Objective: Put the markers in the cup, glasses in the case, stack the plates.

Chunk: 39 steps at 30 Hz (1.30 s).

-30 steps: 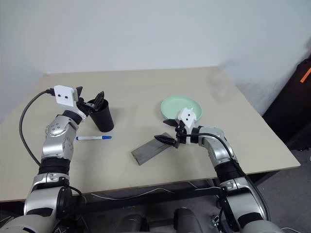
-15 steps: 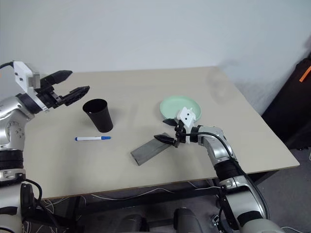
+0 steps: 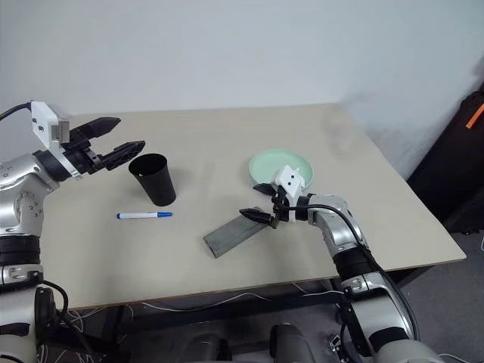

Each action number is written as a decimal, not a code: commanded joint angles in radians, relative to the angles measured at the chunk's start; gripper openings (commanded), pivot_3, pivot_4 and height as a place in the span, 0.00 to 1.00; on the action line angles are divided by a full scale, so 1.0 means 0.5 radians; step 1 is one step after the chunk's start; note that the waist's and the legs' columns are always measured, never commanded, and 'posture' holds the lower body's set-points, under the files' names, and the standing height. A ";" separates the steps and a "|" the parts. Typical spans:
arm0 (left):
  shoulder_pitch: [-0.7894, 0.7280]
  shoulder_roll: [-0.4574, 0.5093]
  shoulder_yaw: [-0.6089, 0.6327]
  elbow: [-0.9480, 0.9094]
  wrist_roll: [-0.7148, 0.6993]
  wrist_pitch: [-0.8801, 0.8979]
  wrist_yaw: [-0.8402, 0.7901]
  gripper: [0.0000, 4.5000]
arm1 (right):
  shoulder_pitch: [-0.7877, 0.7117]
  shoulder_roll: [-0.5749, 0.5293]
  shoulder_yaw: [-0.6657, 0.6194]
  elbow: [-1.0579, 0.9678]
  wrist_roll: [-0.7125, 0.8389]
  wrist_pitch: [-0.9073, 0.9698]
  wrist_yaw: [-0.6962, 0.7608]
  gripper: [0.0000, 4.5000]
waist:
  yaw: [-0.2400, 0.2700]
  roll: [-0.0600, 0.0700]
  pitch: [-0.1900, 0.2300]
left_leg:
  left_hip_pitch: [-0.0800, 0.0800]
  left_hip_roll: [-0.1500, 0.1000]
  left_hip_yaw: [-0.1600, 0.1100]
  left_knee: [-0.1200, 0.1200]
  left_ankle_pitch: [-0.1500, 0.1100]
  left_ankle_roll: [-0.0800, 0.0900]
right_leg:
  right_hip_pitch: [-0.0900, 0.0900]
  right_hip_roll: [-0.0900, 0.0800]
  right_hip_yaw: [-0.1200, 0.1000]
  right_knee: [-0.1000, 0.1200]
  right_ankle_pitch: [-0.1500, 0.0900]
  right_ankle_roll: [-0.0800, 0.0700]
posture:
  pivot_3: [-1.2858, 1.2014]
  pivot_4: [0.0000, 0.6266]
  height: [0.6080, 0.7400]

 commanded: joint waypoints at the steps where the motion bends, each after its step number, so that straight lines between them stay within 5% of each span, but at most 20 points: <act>1: -0.035 0.010 0.028 -0.052 -0.014 -0.009 -0.004 1.00 | -0.047 -0.008 -0.035 -0.033 0.012 -0.042 0.012 0.99 | 0.000 0.000 0.000 | 0.000 0.000 0.000 0.000 0.000 0.000 | 0.000 0.000 0.000 0.000 0.000 0.000 | 0.52 0.00 0.85; 26: -0.021 -0.051 -0.026 -0.184 0.015 0.095 0.011 1.00 | -0.037 -0.017 -0.035 -0.054 0.010 -0.034 0.007 0.99 | 0.001 0.000 0.000 | 0.000 0.000 0.000 0.000 0.000 0.000 | 0.001 0.002 0.002 0.001 0.000 0.000 | 0.52 0.00 0.85; 30: -0.051 0.393 -0.378 -0.034 0.178 0.172 -0.714 1.00 | -0.041 -0.022 -0.031 -0.046 0.008 -0.041 0.017 0.99 | -0.010 0.000 0.001 | 0.001 0.002 0.005 0.000 -0.001 -0.001 | -0.003 0.005 0.004 0.002 0.000 -0.001 | 0.52 0.00 0.85; 39: -0.084 0.342 -0.478 0.011 0.242 0.106 -0.805 1.00 | -0.005 -0.008 -0.032 -0.089 0.014 -0.027 -0.005 0.99 | 0.010 -0.001 0.000 | -0.002 0.001 0.003 0.002 -0.001 -0.001 | -0.001 0.003 0.004 0.000 -0.003 -0.005 | 0.52 0.00 0.85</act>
